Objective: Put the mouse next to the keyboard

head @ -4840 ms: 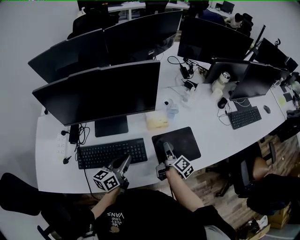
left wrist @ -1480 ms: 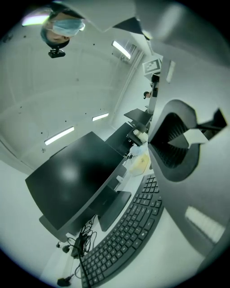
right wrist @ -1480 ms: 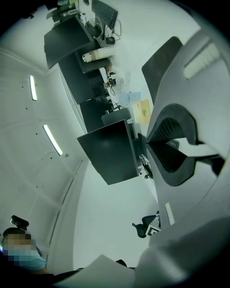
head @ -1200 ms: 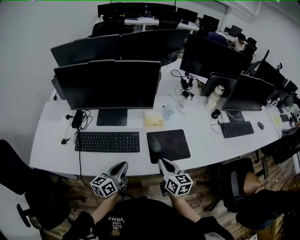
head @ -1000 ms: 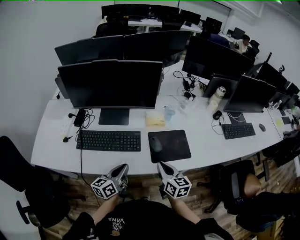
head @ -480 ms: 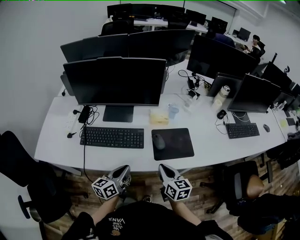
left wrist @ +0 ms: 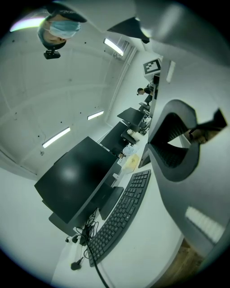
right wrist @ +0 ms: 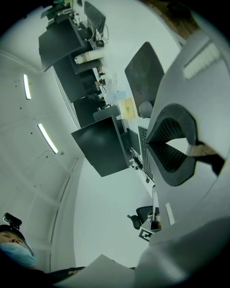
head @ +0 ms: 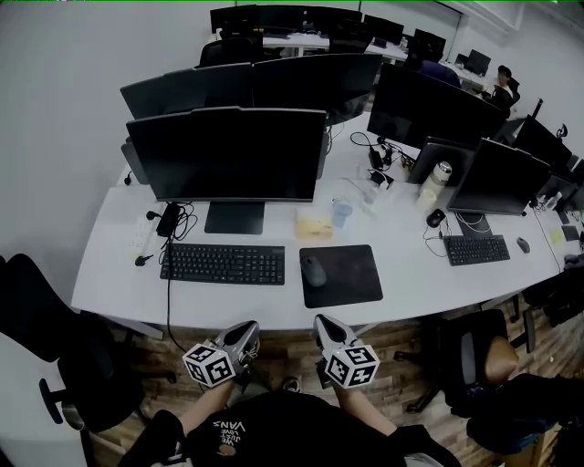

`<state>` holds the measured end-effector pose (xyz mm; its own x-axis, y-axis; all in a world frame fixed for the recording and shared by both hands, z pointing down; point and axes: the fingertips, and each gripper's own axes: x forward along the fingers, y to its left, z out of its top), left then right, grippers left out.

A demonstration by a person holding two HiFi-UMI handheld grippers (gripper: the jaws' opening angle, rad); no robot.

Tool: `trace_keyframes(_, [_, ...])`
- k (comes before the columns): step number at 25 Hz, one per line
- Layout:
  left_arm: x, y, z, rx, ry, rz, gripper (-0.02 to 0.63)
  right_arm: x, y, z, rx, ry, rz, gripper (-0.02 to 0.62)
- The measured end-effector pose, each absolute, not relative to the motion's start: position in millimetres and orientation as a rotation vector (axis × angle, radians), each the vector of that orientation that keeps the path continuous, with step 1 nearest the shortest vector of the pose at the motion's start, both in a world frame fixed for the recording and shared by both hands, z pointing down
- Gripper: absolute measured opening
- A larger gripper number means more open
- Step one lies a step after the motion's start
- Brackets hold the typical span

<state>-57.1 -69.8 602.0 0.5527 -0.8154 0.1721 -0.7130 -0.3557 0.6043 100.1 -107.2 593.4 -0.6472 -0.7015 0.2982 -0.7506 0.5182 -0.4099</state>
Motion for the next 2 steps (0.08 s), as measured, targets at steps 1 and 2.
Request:
trace_keyframes(1, [-56.8, -69.6, 601.2, 2.153, -1.22, -0.207, 0.002, 100.1, -106.9, 593.3, 1.273, -2.65, 0.787, 0.005])
trace_keyframes(2, [-56.5, -69.4, 600.4, 2.156, -1.218, -0.206, 0.002, 100.1, -106.7, 593.1, 1.273, -2.646, 0.787, 0.005])
